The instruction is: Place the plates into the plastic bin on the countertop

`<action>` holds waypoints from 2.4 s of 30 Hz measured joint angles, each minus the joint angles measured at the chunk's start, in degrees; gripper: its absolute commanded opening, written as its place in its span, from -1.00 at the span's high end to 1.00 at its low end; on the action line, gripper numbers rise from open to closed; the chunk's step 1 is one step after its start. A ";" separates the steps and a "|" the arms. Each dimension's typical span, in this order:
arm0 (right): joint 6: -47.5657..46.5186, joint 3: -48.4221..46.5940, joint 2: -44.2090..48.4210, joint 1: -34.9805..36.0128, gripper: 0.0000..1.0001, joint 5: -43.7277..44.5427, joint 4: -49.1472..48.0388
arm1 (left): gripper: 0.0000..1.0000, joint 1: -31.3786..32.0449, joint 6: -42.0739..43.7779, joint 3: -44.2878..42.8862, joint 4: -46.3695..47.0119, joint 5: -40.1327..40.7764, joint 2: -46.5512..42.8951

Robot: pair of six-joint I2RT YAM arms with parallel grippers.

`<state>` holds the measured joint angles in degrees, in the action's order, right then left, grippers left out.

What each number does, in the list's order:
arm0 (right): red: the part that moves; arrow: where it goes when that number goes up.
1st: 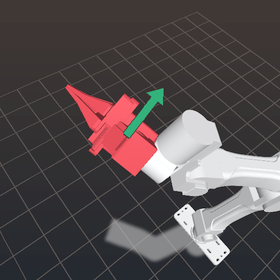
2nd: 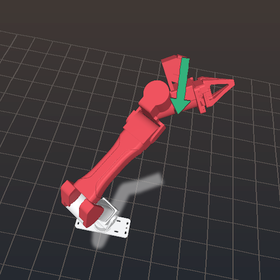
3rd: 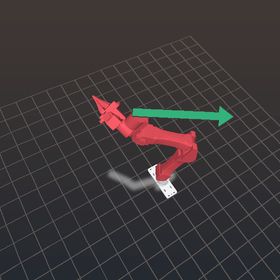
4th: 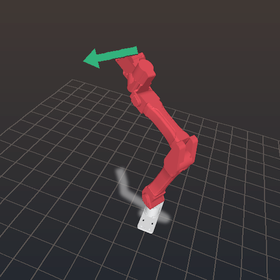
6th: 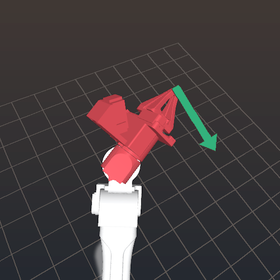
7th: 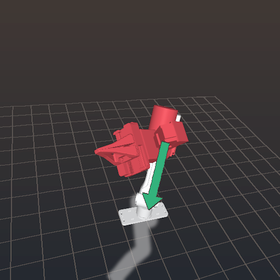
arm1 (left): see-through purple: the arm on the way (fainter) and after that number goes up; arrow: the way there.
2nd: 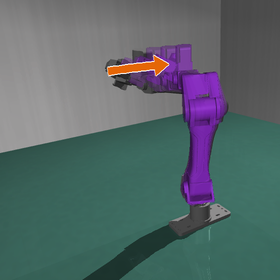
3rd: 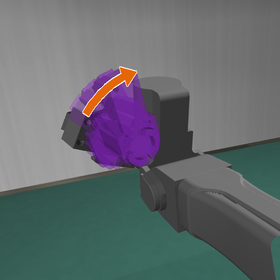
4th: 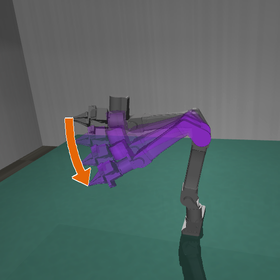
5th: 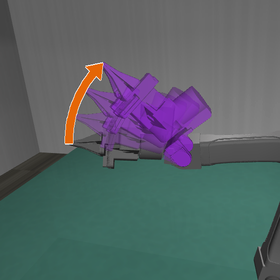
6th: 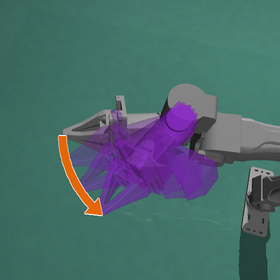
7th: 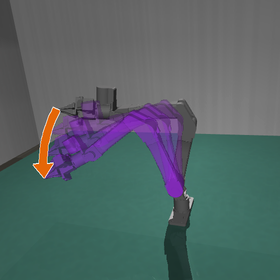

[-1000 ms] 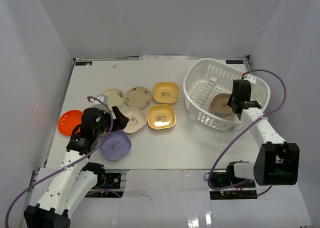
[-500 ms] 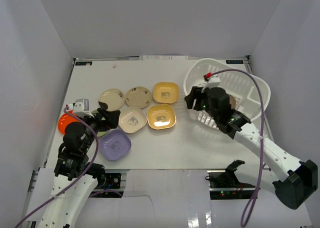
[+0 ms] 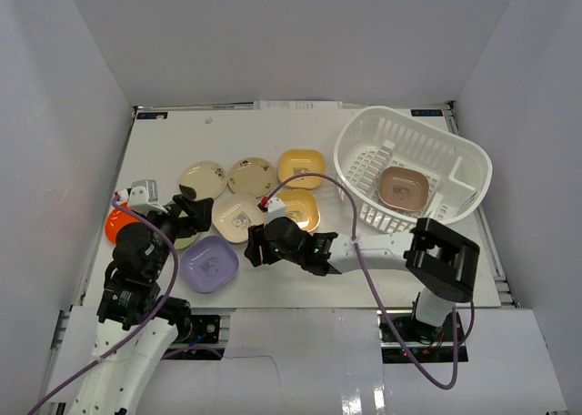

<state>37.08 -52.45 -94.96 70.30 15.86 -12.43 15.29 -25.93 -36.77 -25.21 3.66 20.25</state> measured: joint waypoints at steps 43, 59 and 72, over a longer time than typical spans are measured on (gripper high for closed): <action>-13.81 6.60 41.57 -54.88 0.85 20.20 16.00 | -0.96 -0.11 -0.09 0.00 -1.57 2.89 -2.01; -9.35 9.20 26.47 -67.08 -0.39 6.80 18.01 | -0.96 -0.13 -0.13 0.00 -1.57 1.42 -0.68; -20.37 5.92 25.22 -26.08 -0.24 -11.37 14.97 | -0.96 -0.17 -0.50 0.07 -1.57 1.29 1.27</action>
<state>16.71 -46.52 -69.73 44.23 4.49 2.55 15.11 -26.44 -36.71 -26.79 4.95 21.52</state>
